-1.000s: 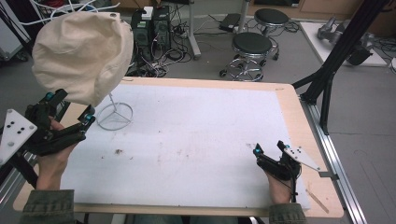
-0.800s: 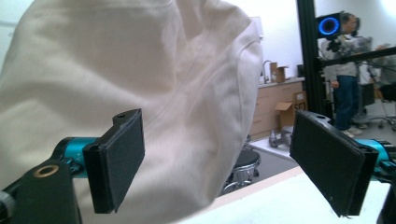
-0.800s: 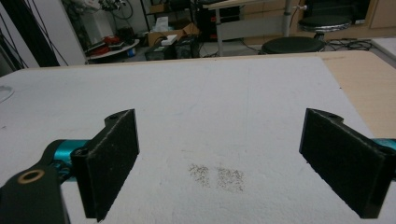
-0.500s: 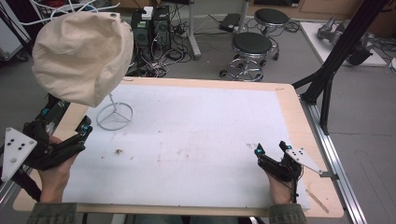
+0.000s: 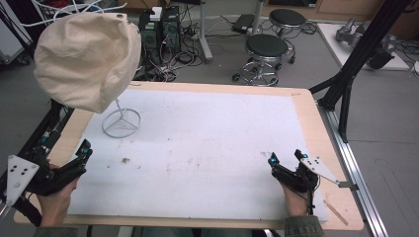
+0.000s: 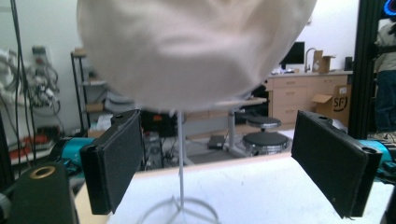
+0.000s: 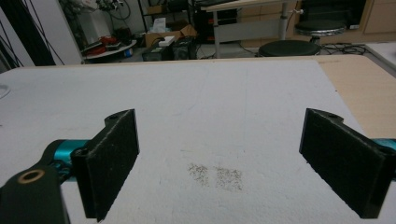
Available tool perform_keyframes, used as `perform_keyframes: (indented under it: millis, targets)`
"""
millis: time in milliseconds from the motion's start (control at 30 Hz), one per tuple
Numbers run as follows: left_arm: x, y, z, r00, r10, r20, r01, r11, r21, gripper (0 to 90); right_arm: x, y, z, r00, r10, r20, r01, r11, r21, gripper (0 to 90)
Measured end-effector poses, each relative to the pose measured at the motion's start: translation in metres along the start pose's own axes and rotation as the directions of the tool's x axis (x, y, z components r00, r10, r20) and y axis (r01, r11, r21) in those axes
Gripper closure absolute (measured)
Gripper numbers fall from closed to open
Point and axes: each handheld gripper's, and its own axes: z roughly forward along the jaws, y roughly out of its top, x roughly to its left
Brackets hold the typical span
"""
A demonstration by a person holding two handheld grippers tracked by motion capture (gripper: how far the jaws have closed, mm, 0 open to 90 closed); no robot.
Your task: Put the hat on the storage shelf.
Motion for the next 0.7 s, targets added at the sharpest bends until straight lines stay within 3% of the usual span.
perform_keyframes:
  millis: [233, 700]
  targets:
    - [0.004, -0.028, 0.002, 0.9991, -0.034, -0.024, 0.035, 0.9972, 0.066, 16.6, -0.001, 0.000, -0.001, 1.0000, 0.002, 0.003, -0.002, 1.000, -0.004, 11.0]
    - [0.017, -0.049, -0.005, 0.9937, -0.073, -0.084, 0.082, 0.9917, 0.099, 16.6, 0.001, 0.000, 0.000, 1.0000, 0.000, -0.002, 0.000, 1.000, -0.002, 11.0]
